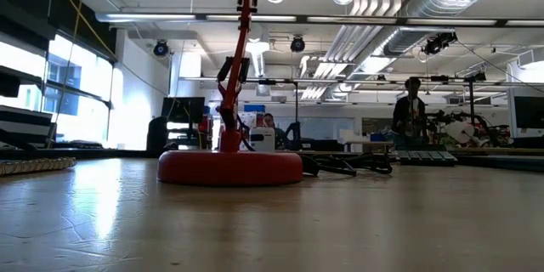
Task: Screw lightbulb
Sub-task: Insert the white lightbulb into the red lamp
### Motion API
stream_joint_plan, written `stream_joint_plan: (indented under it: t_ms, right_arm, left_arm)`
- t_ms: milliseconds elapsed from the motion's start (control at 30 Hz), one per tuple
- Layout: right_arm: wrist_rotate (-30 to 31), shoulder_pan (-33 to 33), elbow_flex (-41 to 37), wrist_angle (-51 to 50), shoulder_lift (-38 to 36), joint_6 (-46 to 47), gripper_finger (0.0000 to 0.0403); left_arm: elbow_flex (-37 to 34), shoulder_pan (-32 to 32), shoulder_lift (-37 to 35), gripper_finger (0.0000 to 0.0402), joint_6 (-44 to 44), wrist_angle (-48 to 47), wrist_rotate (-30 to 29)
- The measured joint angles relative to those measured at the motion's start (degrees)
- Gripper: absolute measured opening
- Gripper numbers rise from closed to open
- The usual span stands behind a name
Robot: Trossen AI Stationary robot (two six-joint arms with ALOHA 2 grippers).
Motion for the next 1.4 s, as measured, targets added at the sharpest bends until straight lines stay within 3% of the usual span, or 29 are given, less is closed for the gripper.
stream_joint_plan:
  t_ms: [500, 900, 1200, 1400]
  right_arm:
    - [6.7, 2.5, 0.0, 2.6, 1.9, -6.8, 0.0317]
    - [6.3, 3.3, 0.0, 4.7, 2.0, -7.9, 0.0315]
    - [6.2, 3.3, 0.0, 4.9, 2.0, -7.8, 0.0276]
    - [5.8, 3.3, 0.0, 5.1, 2.0, -3.9, 0.0276]
  left_arm:
    - [0.0, 0.1, 0.0, 0.0000, -0.1, 0.2, 1.6]
    - [0.0, 0.1, 0.0, 0.0000, 0.3, 0.9, 1.8]
    - [0.0, 0.1, 0.0, 0.0000, 0.4, 1.0, 1.8]
    - [0.0, 0.1, 0.0, 0.0000, 0.5, 0.9, 1.8]
